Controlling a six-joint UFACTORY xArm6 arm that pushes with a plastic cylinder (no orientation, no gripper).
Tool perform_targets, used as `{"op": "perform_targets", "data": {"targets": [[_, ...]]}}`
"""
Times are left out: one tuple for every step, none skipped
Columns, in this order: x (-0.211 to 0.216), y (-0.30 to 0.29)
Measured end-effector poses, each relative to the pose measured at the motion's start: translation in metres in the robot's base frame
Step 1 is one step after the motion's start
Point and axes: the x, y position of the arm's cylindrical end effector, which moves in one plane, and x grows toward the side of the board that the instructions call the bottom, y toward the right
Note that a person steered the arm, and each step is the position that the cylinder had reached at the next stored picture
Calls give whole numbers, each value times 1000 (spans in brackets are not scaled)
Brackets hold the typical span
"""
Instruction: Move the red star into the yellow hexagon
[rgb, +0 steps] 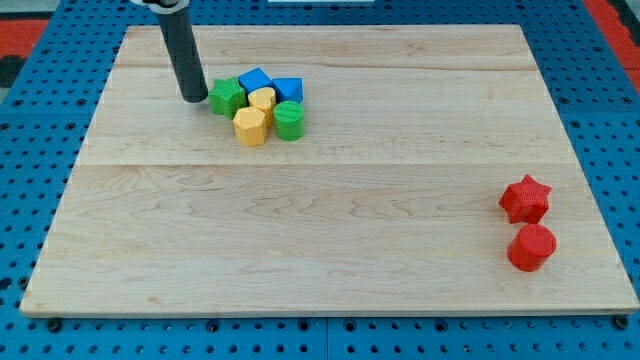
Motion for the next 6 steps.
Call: {"op": "perform_targets", "data": {"targets": [[104, 44], [188, 141], [240, 281], [242, 410], [207, 410], [200, 419]]}}
